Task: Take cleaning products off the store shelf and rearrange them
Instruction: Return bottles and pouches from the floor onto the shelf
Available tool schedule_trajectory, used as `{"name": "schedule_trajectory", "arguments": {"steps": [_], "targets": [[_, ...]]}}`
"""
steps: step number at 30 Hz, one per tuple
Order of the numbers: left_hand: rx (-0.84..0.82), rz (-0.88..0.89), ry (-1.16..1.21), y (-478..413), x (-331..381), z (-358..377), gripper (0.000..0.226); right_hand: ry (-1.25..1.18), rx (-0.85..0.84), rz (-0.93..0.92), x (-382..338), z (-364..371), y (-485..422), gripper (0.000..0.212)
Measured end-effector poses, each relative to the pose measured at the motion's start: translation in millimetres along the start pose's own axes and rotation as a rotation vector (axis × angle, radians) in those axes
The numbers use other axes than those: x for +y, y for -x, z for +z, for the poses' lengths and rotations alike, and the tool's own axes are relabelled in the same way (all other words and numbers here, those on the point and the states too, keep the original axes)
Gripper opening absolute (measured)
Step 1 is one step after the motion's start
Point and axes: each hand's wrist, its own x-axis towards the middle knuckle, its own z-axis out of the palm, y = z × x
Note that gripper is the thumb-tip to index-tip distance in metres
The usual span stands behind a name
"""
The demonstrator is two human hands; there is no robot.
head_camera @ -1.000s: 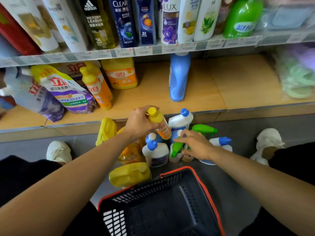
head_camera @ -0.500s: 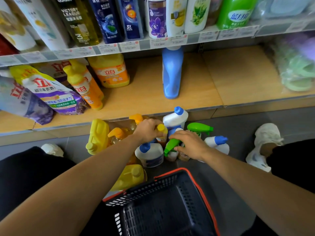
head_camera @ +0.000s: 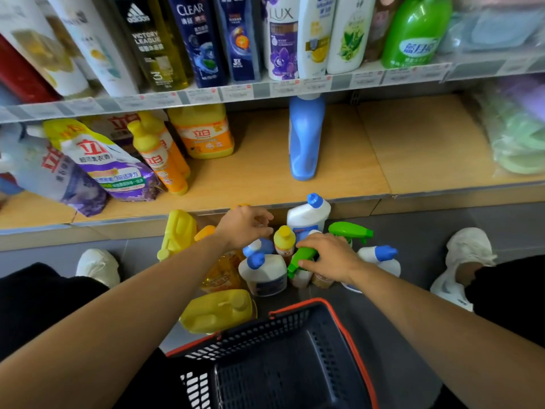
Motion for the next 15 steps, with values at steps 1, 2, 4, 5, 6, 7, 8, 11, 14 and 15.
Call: {"name": "schedule_trajectory", "arguments": {"steps": [1,2,4,5,6,7,8,11,14,15], "targets": [[0.068,-0.01,-0.045,9,-4,-8,0.025,0.024,0.011,0.015,-2,-1,-2,0.042],[0.141,-0.024,-0.095,18,-10,-16,0.021,0.053,0.03,0.029,-6,-2,-4,0.037],[0.289,-0.075,-0.154,37,-25,-33,0.018,0.086,0.096,0.045,-15,-5,-11,0.033],[0.353,-0.112,-0.162,46,-35,-42,0.018,0.078,0.14,0.049,-22,-7,-15,0.032],[0.404,-0.156,-0.166,53,-47,-50,0.019,0.052,0.186,0.046,-29,-11,-20,0.03],[0.444,-0.206,-0.169,60,-60,-57,0.021,0.009,0.226,0.037,-37,-15,-25,0.028],[0.474,-0.259,-0.171,65,-74,-63,0.024,-0.047,0.257,0.021,-47,-20,-30,0.027],[0.496,-0.41,-0.164,75,-114,-68,0.034,-0.192,0.293,-0.035,-78,-34,-46,0.021],[0.376,-0.527,-0.067,75,-146,-49,0.052,-0.236,0.294,-0.109,-111,-47,-70,0.022],[0.35,-0.551,0.0,74,-153,-39,0.057,-0.25,0.285,-0.133,-122,-51,-80,0.024]]}}
